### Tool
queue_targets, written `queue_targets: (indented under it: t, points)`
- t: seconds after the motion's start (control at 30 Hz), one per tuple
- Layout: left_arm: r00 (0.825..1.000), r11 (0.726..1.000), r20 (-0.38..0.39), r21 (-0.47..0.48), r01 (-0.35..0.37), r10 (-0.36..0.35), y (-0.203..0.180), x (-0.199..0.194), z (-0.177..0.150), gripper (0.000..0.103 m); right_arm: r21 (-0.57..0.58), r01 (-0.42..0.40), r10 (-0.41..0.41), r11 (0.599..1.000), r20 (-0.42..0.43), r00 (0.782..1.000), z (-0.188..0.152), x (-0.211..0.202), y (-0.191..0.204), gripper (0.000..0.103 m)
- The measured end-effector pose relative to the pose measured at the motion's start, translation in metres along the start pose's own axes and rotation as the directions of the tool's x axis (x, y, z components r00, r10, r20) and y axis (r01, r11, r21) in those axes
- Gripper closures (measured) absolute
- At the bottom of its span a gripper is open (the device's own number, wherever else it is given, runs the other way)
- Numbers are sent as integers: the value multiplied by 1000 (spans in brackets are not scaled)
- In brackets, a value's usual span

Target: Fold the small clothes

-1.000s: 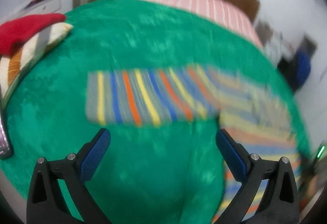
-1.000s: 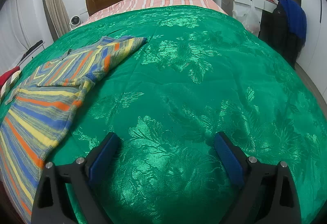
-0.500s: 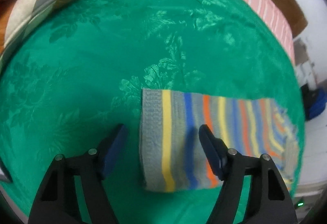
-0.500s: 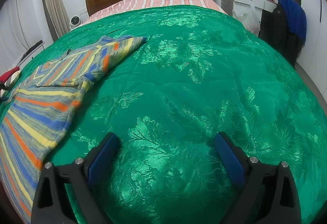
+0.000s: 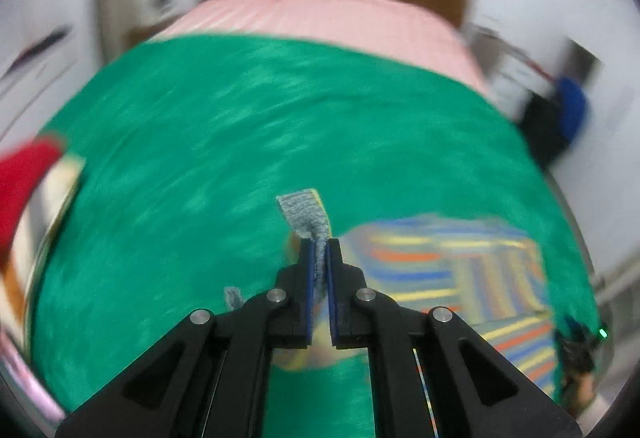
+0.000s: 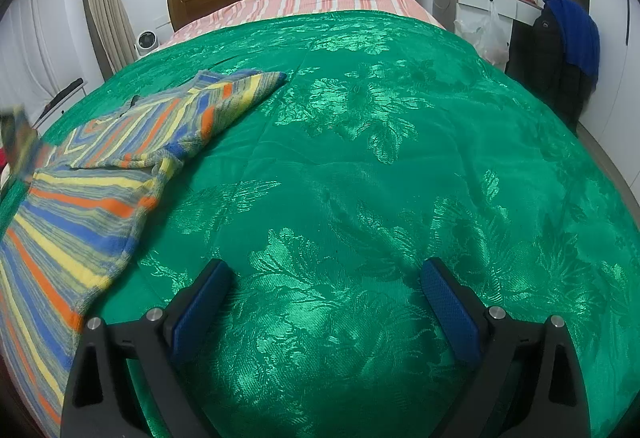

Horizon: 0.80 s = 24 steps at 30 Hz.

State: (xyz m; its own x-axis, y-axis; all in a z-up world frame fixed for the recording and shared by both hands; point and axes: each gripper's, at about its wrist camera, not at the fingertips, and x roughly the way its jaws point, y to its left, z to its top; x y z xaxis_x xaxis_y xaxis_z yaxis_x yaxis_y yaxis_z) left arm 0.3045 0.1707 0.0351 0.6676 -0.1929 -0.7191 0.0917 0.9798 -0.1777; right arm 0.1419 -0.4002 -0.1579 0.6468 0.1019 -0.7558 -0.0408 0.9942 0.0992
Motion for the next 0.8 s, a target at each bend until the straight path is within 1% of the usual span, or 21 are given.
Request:
queue_targets:
  t: [0.03,0.07,0.13,0.17,0.2,0.23,0.27,0.3,0.33,0.4,0.47,0.5,0.57,0.63,0.67,0.73,0.77,0.8]
  points:
    - [999,998,4,54,36,-37,-34,-1,6,99,0,0,0,1000,0,1000,0,0,0,7]
    - [998,994,2,89,64,-65,-59,1,10,99,0,0,0,1000,0,1000,0,0,0,7]
    - [993,981,-21,153,121,-119,-115,16,13,98,0,-1,1,1000,1,1000,0,0,0,7]
    - [991,975,-35,174,135,-131,-136,24,11,96,0,0,0,1000,1,1000,0,1,1,7]
    - [987,968,-74,197,157,-145,-164,41,5,86,1,-1,1,1000,1,1000,1,1,1,7]
    - [982,962,-115,209,174,-152,-181,54,-2,59,1,-1,1,1000,1,1000,1,1,1,7]
    - [975,958,-164,218,185,-151,-197,71,-8,41,1,-1,1,1000,1,1000,0,0,1,7]
    - [974,958,-174,224,182,-144,-204,78,-13,22,1,-1,1,1000,1,1000,0,0,1,7]
    - [977,955,-158,234,180,-145,-210,81,-20,22,1,-1,1,1000,1,1000,1,1,1,7]
    - [977,955,-154,234,185,-151,-206,86,-24,22,1,-1,1,1000,1,1000,0,1,0,7]
    - [980,968,-150,194,160,-131,-188,85,-23,22,1,-2,2,1000,2,1000,1,1,1,7]
    - [984,977,-144,169,130,-106,-174,88,-20,22,1,-2,2,1000,2,1000,0,1,0,7]
    - [990,991,-134,125,49,-32,-142,92,-22,22,3,-6,6,1000,6,1000,0,1,0,7]
    - [988,995,-144,92,-44,57,-108,98,-34,20,3,-6,6,1000,9,1000,1,1,1,7]
    - [984,994,-156,84,-74,87,-95,101,-43,19,3,-5,5,1000,9,1000,1,1,1,7]
    - [969,987,-199,102,-126,144,-72,115,-75,20,3,-5,5,1000,10,1000,1,1,2,7]
    - [956,978,-221,114,-172,194,-61,122,-92,21,3,-5,5,1000,9,1000,1,1,2,7]
    - [933,968,-262,115,-225,248,-45,132,-112,23,3,-5,5,1000,9,1000,1,1,1,7]
